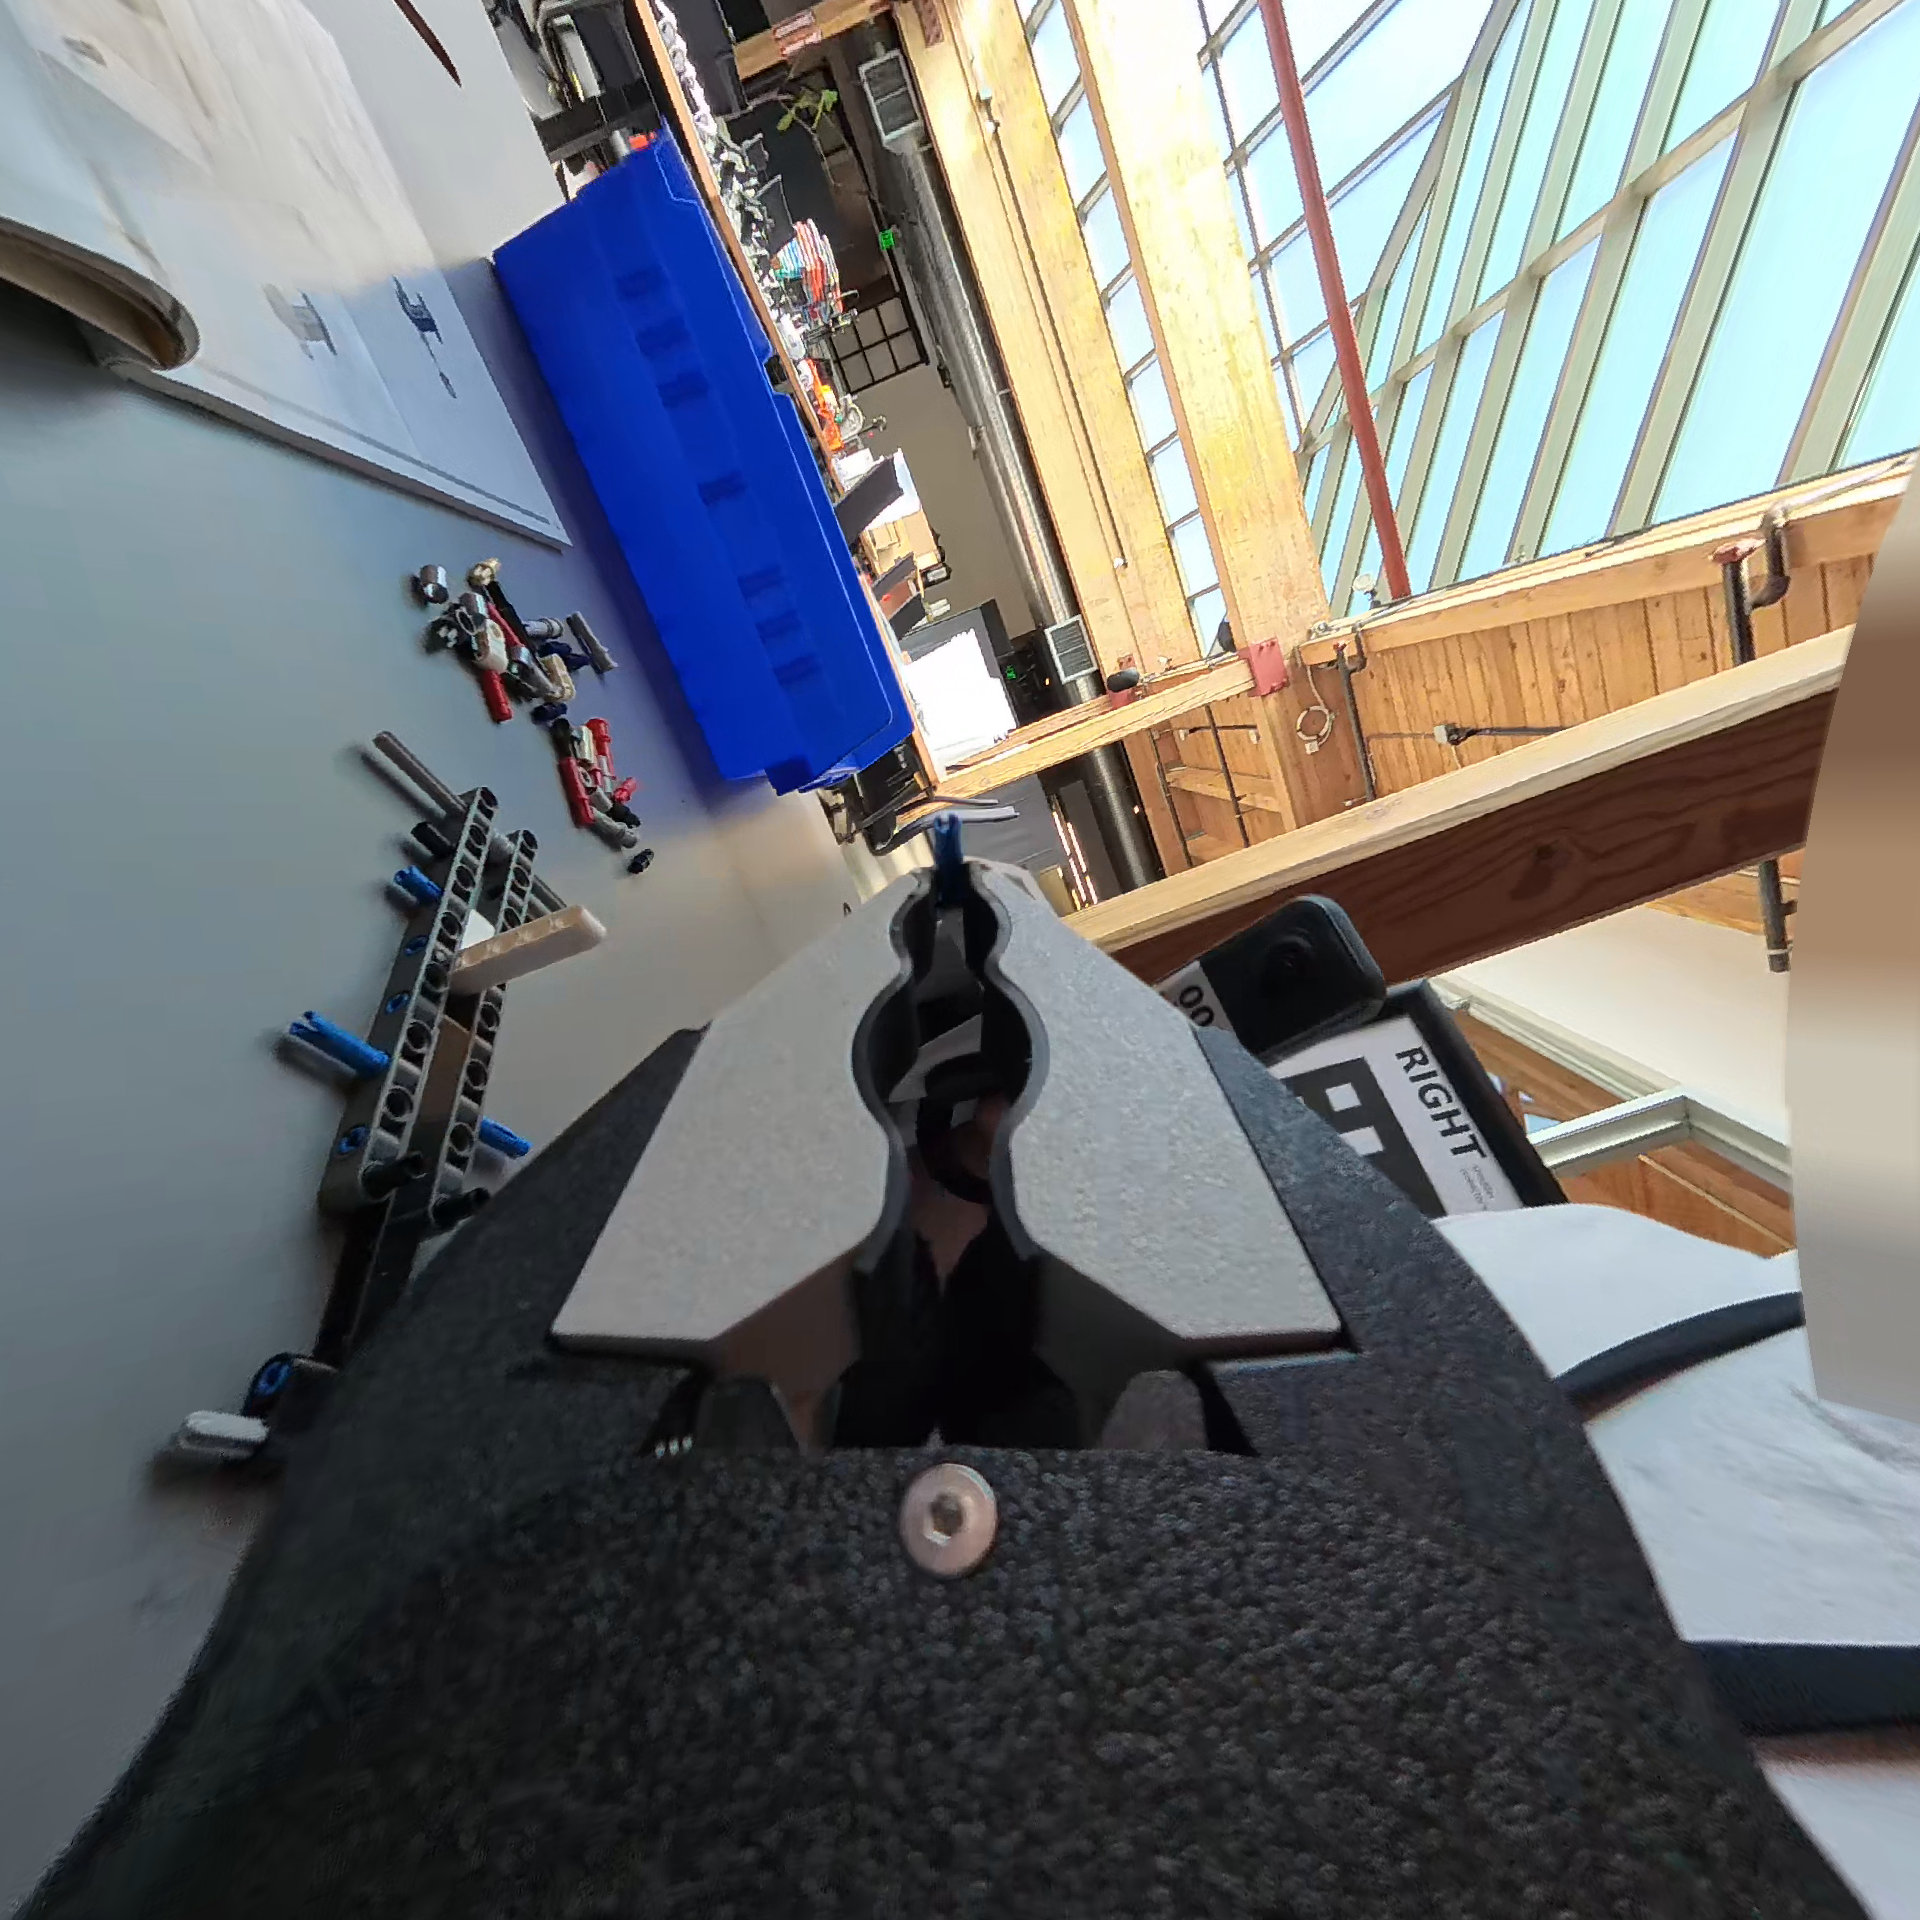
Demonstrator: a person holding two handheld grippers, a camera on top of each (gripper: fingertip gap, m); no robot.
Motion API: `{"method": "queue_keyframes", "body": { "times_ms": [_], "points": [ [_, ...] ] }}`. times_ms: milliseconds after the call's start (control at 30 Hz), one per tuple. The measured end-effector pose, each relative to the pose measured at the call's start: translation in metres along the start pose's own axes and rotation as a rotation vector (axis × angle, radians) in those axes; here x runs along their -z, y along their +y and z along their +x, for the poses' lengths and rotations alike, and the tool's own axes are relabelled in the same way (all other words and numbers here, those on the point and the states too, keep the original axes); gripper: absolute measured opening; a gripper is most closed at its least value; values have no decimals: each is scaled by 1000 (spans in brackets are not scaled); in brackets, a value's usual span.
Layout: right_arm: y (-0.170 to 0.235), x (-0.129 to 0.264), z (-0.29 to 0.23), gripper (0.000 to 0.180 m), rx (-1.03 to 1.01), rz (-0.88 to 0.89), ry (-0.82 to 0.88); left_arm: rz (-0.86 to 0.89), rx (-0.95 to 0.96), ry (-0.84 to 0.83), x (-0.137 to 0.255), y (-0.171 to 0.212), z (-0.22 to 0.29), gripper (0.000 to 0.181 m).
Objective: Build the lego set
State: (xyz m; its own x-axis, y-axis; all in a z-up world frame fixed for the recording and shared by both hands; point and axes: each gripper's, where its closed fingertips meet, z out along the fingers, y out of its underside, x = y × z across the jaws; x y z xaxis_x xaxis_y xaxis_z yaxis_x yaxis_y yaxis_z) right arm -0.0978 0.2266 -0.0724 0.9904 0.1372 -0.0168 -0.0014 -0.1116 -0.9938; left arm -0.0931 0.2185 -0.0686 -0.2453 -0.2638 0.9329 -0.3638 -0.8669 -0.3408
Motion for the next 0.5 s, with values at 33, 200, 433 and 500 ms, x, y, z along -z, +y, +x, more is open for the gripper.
{"method": "queue_keyframes", "body": {
  "times_ms": [33,200,433,500],
  "points": [
    [0,1,-1,3,-37,5,-27,-18,-26,-6,0,2,0,3],
    [-2,7,-6,3,-316,61,-185,-65,-71,10,4,4,5,6],
    [-12,17,1,3,-763,177,-384,-21,-235,-66,27,-19,2,10],
    [-12,18,2,3,-826,179,-408,-56,-344,-107,29,-17,3,9]
  ]
}}
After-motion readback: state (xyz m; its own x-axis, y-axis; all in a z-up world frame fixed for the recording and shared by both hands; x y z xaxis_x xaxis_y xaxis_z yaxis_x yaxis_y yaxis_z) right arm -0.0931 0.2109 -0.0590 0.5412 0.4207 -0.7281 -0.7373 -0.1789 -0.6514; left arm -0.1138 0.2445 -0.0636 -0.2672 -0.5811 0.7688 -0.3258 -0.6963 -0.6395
